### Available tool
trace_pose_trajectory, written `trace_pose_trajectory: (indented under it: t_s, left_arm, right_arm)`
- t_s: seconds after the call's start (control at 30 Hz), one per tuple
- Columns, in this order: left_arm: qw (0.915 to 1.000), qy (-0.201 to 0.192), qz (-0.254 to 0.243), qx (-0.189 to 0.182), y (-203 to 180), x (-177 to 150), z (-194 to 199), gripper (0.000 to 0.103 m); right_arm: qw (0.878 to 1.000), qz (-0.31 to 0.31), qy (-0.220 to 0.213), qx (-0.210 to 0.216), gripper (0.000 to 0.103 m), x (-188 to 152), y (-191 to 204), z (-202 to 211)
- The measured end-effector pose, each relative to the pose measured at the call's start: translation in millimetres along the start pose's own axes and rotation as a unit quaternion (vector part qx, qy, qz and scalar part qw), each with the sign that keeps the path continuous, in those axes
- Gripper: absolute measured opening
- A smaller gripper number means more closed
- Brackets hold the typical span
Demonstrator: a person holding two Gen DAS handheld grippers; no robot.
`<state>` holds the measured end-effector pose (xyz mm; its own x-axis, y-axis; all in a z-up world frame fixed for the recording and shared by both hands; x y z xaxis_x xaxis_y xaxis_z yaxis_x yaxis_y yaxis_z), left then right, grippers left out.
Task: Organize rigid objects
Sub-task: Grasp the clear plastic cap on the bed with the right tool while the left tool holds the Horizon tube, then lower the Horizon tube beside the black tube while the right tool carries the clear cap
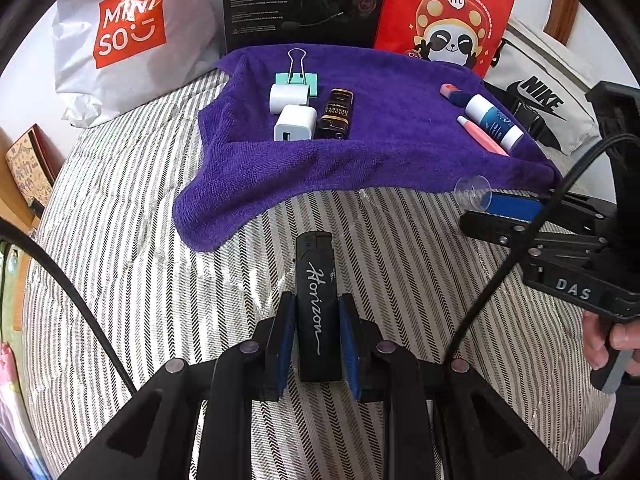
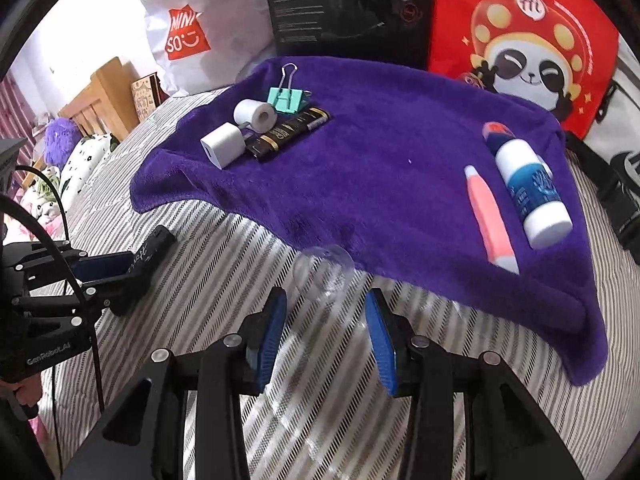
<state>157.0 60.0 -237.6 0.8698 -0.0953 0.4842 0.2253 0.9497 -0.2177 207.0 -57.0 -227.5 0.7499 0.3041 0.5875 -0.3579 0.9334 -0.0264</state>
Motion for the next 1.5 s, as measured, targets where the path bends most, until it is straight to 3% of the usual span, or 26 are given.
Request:
trace_pose_trajectory:
  t_s: [0.1, 0.17, 0.33, 0.57, 0.77, 0.93, 1.1, 1.13, 1.3, 1.5]
  left_arm:
    - [1.0, -0.001, -0.002, 0.002, -0.5, -0.2, 0.2, 0.021]
    - [1.0, -0.002, -0.002, 0.001, -0.4, -0.3, 0.6, 0.021]
    - [1.0, -0.005, 0.0, -0.001, -0.5, -1.1, 1.3, 0.021]
    - [1.0, -0.007, 0.0, 0.001, -1.4, -2.1, 2.2, 0.021]
    - [1.0, -0.005, -0.001, 0.009, -2.1, -2.2, 1.7, 0.021]
    - [0.9999, -0.005, 0.001, 0.009, -2.8, -1.5, 0.7, 0.021]
    - [0.9999, -0.005, -0.001, 0.012, -2.5, -1.3, 0.5, 0.021]
    - [0.9999, -0.006, -0.002, 0.012, -2.6, -1.5, 0.5, 0.021]
    - [0.9999, -0.004, -0.002, 0.015, -4.0, -1.6, 0.3, 0.021]
    - [0.9999, 0.008, 0.003, 0.006, -4.6, -3.6, 0.5, 0.021]
  right_arm:
    - [1.0, 0.01, -0.007, -0.009, 0.041, 3.8, 5.3, -3.0]
    - [1.0, 0.018, -0.012, -0.013, 0.029, 6.4, 8.7, -3.8]
    - [1.0, 0.02, 0.0, -0.012, 0.029, 4.6, 4.1, 2.1]
    - [0.997, 0.034, 0.054, -0.031, 0.029, -24.6, -17.6, 11.5]
    - [0.998, 0.039, 0.034, -0.042, 0.039, -26.6, -19.0, 11.6]
    - [0.999, 0.024, 0.021, -0.033, 0.04, -24.6, -21.1, 9.8]
    - [0.999, 0.021, 0.01, -0.035, 0.033, -22.5, -22.2, 9.2]
    - [0.999, 0.016, 0.007, -0.035, 0.027, -21.8, -23.8, 8.8]
    - [1.0, -0.008, 0.012, -0.01, 0.027, -19.8, -30.5, 8.3]
    - [1.0, -0.004, 0.017, -0.014, 0.026, -21.1, -34.4, 20.3]
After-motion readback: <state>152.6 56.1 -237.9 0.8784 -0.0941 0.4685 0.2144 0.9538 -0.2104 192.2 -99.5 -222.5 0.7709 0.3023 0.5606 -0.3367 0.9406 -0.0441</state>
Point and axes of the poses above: each gripper's, at about its wrist camera, not at the fingertips, and z roughly against the way its jaws point, y to its left, x to its top, the point moved 9 cm from there along -z, roughly the way its jaws point, and after that the axes turned 10 degrees about -x, right-handed, at the moved point
